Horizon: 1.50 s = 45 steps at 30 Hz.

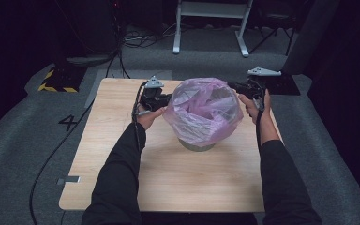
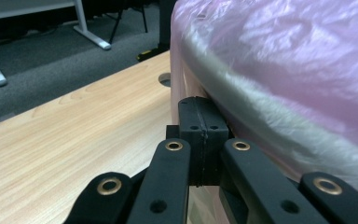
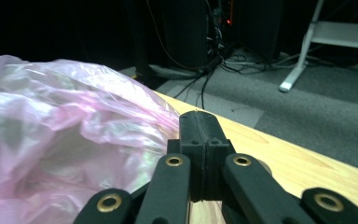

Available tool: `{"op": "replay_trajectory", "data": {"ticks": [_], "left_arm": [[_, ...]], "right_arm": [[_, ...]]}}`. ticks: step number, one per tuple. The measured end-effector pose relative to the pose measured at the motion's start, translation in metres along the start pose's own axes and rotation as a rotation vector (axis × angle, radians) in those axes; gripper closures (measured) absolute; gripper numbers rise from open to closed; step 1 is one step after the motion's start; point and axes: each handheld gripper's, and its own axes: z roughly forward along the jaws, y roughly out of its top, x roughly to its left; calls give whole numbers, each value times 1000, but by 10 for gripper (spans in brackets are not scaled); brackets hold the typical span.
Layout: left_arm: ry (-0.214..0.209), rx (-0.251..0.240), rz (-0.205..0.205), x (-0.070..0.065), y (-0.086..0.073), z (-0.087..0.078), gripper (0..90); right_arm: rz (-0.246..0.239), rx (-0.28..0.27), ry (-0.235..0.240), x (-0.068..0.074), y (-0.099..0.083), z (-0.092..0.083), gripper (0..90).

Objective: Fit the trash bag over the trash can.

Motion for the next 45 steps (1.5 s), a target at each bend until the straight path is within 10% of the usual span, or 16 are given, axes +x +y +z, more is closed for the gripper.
{"op": "replay_trajectory", "data": {"ticks": [20, 24, 33, 39, 45], "left_arm": [[-15, 56, -21, 1, -48, 12, 900], [10, 39, -16, 4, -55, -2, 899], [14, -51, 87, -3, -53, -71, 564], [-25, -36, 162, -32, -56, -91, 278], [-38, -16, 221, -60, -53, -80, 192]], "right_arm": [[73, 75, 61, -12, -46, 14, 900], [62, 85, 7, -13, -53, 6, 843], [-53, 9, -13, -15, -45, -57, 522], [-157, -17, 145, 6, -51, -96, 415], [-287, 28, 251, 47, -68, -109, 271]]}}
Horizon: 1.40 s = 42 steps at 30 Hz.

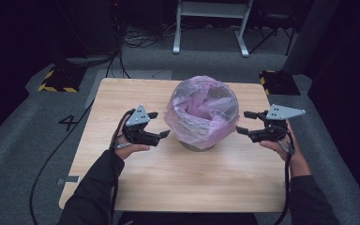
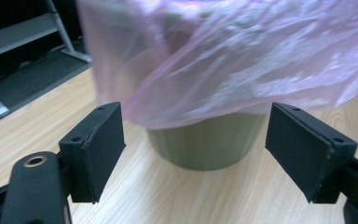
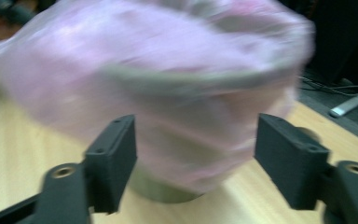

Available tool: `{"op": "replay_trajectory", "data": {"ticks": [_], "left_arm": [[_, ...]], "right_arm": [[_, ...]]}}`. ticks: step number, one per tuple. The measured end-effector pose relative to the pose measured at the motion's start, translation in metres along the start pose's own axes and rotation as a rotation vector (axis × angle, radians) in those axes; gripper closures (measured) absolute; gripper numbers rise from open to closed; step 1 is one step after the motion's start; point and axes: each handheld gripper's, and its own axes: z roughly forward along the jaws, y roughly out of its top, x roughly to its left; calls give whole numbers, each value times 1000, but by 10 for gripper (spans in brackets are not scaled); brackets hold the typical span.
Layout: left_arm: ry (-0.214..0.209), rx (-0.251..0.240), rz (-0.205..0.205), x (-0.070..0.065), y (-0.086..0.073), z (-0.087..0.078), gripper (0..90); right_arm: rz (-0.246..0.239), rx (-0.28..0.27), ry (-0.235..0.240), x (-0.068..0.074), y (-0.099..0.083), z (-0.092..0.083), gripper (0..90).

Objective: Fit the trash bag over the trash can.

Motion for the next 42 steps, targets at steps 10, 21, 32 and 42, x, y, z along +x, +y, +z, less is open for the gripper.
{"op": "replay_trajectory", "data": {"ticks": [10, 21, 32, 42], "left_arm": [[6, 53, 19, -5, 1, 24, 705], [29, 162, 109, -14, -15, 45, 899], [72, 212, 4, -2, -44, 49, 508], [44, 190, -93, -12, -69, 8, 155]], "right_arm": [[-115, 39, -20, 42, -6, 22, 538], [-162, 144, 53, 43, -18, 37, 900], [-6, 228, 7, 14, -38, 47, 559], [35, 72, 33, 24, -41, 1, 183]]}}
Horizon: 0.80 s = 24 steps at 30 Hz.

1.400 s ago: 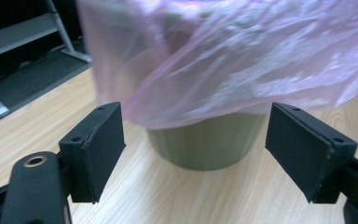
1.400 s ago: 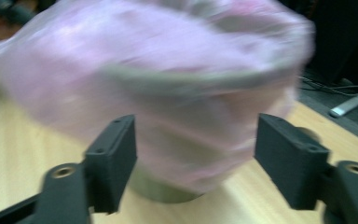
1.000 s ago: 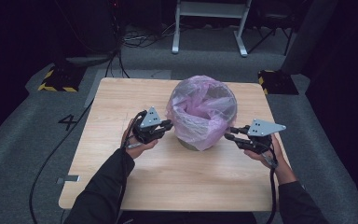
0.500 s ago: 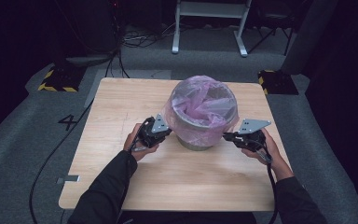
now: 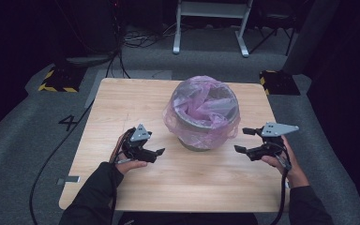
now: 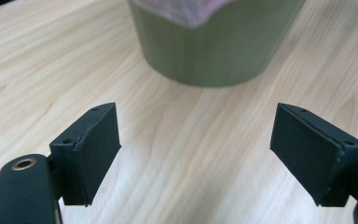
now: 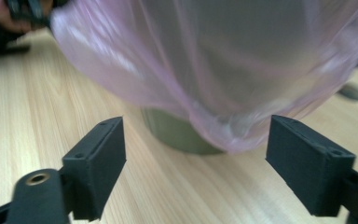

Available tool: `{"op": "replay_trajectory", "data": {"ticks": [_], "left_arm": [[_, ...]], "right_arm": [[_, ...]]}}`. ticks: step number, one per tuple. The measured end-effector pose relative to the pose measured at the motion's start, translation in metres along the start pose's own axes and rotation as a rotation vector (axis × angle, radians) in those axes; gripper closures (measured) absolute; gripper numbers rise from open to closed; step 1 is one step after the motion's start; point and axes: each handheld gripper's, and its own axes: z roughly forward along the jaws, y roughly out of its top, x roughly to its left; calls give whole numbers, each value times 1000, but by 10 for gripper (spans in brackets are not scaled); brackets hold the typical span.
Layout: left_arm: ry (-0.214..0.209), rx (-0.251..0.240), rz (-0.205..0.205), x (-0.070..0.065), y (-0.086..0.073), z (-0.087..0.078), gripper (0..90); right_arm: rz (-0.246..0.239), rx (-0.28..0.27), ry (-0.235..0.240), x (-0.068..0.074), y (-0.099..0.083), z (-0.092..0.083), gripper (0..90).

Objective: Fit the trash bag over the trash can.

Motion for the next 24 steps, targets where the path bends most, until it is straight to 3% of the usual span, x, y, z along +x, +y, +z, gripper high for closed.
{"op": "replay_trajectory", "data": {"ticks": [3, 5, 9, 11, 19, 24], "left_arm": [[-1, 27, -6, -7, -8, -3, 153], [14, 43, 12, -12, -14, -3, 155], [0, 62, 18, -19, -21, -4, 156], [-21, 77, 17, -23, -29, -3, 157], [-26, 96, -12, -25, -42, -2, 159], [-29, 99, -54, -22, -49, -5, 158]], "right_arm": [[-19, -58, -40, 5, 13, -15, 203], [-32, -88, -67, 9, 25, -22, 198], [-85, -117, -78, 13, 52, -31, 192], [-90, -136, -60, 12, 65, -32, 192], [-124, -103, -98, 4, 99, -15, 193], [-93, -134, -118, 1, 112, -2, 205]]}}
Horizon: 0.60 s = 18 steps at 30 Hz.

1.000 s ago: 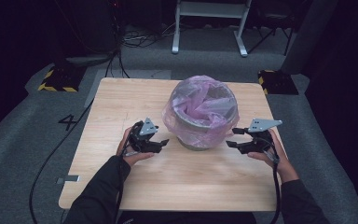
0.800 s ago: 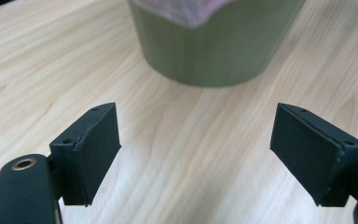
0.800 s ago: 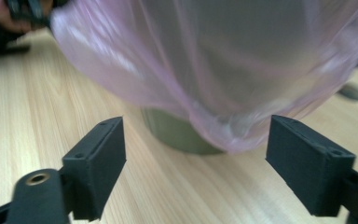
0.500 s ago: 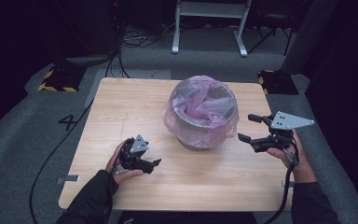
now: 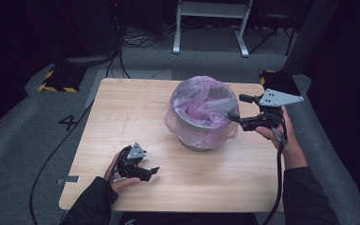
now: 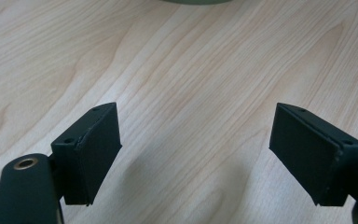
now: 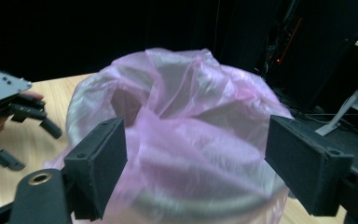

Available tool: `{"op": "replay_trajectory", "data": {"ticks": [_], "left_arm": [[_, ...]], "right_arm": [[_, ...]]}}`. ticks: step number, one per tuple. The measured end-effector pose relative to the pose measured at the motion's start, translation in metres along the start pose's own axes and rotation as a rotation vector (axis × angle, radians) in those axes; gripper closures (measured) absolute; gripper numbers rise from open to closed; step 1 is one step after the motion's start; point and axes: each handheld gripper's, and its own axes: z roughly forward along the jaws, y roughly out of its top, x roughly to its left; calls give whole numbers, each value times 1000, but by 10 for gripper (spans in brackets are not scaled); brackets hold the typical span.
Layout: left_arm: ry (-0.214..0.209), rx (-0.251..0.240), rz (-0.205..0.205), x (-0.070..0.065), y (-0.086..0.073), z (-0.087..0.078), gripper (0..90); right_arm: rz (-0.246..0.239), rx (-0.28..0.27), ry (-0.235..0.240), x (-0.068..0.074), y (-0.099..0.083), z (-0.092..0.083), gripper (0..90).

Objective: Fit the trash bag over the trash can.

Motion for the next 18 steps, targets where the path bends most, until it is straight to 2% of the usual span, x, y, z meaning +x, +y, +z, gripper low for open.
{"op": "replay_trajectory", "data": {"ticks": [9, 11, 12, 15, 18], "left_arm": [[1, 31, 11, 0, -7, 2, 156], [7, 50, 29, 0, -8, 4, 156], [5, 51, 24, 1, -10, 6, 155], [0, 48, 30, 1, -10, 6, 154], [12, 52, 42, 0, -10, 6, 153]], "right_arm": [[-8, 50, -28, -6, 18, 22, 205], [-3, 52, -30, -7, 20, 27, 209], [5, 56, -26, -8, 21, 29, 208], [-13, 93, -41, -9, 24, 38, 204], [-14, 104, -47, -10, 25, 44, 203]]}}
